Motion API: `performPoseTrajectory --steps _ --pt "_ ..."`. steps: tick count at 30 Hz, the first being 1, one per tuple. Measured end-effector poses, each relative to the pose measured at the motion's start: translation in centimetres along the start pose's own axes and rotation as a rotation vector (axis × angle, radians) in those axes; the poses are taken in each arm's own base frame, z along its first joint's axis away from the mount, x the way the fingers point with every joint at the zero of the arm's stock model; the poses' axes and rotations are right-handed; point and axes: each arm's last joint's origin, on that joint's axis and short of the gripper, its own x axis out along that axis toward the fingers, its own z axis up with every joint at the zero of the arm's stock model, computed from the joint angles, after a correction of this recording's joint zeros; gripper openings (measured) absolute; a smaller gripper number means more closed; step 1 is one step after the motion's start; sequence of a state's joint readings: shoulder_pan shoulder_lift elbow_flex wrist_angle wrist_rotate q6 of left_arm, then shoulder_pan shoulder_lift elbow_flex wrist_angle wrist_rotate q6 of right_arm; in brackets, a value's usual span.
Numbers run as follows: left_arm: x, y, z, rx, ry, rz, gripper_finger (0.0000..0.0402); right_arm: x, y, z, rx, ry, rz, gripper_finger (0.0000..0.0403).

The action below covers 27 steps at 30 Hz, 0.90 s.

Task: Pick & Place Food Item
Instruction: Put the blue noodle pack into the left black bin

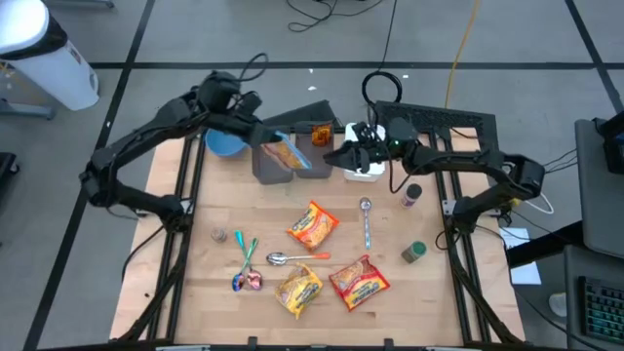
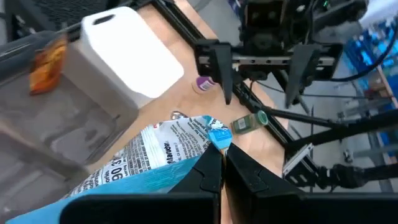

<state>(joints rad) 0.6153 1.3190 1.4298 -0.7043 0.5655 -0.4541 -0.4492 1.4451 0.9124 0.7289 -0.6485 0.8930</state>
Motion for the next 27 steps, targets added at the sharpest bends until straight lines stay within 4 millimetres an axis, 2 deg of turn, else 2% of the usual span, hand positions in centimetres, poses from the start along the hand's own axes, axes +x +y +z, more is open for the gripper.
performPoseTrajectory --steps 4,10,13,27 --pt "1.9 -0.7 1.2 0.01 0.051 -0.012 0.0004 1.0 1.2 1.9 -0.14 0.009 0.004 0.0314" --pt "4.1 -1.7 2.1 0.041 0.117 0.017 0.0004 1.8 2.1 3.8 -0.328 0.132 -0.253 0.0305" --pt "5.0 -2.0 2.5 0.056 0.139 0.027 0.0004 2.2 3.2 4.8 -0.416 0.108 -0.279 0.0301" --pt "7.1 -3.8 3.8 0.109 0.139 0.024 0.0004 2.2 3.2 4.9 -0.426 0.116 -0.31 0.0282"
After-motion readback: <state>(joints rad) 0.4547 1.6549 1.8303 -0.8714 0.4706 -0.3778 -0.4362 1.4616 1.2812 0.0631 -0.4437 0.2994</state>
